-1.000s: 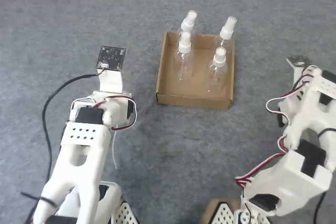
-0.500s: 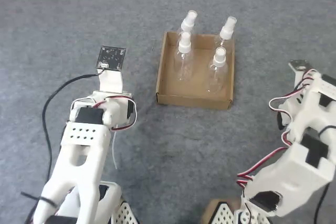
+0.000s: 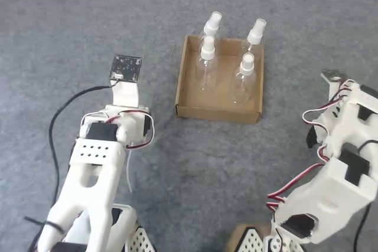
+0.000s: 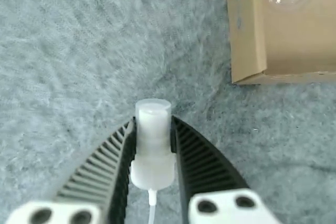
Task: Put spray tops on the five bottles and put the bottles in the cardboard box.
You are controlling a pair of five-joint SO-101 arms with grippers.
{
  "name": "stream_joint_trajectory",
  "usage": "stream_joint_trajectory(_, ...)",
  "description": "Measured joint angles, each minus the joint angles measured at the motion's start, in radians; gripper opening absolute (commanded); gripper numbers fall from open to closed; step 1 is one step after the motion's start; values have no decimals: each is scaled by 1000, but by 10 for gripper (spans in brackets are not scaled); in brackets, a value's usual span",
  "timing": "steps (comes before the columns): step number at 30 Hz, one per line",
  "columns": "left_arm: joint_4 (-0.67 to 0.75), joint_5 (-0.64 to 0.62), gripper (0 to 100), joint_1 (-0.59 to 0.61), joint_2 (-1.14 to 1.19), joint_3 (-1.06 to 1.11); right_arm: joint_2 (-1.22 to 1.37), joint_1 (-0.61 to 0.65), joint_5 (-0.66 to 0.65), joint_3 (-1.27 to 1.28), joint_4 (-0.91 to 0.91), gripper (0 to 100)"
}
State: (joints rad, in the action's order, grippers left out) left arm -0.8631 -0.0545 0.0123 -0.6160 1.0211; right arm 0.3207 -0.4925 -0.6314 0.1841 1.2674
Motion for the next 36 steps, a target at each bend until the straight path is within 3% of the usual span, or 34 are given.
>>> stream_joint_trajectory(6,18,0,12,3,0,0,-2,3,-18,-130,143,6)
stream_joint_trajectory(11,18,0,12,0,0,0,-140,83,6,-169,239,6)
stream_joint_trajectory(18,18,-2,12,2,0,0,-489,354,160,-89,256,6)
stream_joint_trajectory(25,18,-2,12,2,0,18,-799,700,322,169,94,6)
stream_joint_trajectory(29,49,-2,12,2,0,21,-868,859,350,238,52,6)
stream_joint_trajectory(36,49,-2,12,0,0,21,-875,1028,351,295,35,6)
